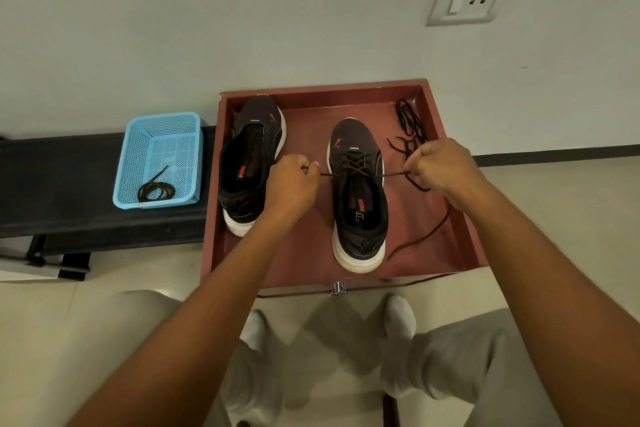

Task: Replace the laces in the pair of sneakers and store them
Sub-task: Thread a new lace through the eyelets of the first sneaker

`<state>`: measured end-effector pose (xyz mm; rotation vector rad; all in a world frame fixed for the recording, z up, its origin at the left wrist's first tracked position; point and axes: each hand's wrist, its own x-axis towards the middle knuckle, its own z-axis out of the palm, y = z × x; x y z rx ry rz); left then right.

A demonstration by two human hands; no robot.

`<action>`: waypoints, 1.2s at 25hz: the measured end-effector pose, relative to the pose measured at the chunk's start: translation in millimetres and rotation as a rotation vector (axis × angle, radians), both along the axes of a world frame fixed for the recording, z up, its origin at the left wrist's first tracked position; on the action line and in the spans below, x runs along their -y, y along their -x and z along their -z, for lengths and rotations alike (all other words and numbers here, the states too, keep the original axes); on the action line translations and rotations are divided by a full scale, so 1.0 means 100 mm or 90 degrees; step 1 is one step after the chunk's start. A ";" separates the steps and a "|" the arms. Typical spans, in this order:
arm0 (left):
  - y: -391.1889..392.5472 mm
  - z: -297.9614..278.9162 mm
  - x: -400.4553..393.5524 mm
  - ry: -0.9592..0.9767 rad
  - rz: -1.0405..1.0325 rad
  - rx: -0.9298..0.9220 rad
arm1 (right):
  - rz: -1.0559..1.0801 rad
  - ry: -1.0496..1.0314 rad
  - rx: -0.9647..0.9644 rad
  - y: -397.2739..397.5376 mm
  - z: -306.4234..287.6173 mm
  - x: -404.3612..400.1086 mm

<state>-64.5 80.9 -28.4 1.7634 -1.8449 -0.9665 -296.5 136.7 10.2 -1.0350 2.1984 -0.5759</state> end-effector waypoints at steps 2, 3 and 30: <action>0.00 -0.09 0.01 -0.026 0.008 -0.048 | 0.009 0.017 0.169 0.02 -0.14 -0.05; 0.02 -0.15 0.01 -0.046 0.012 -0.076 | 0.009 0.025 0.251 0.01 -0.22 -0.07; 0.27 -1.51 0.09 -0.056 0.035 -0.571 | -0.082 0.470 0.181 -0.46 -1.10 0.14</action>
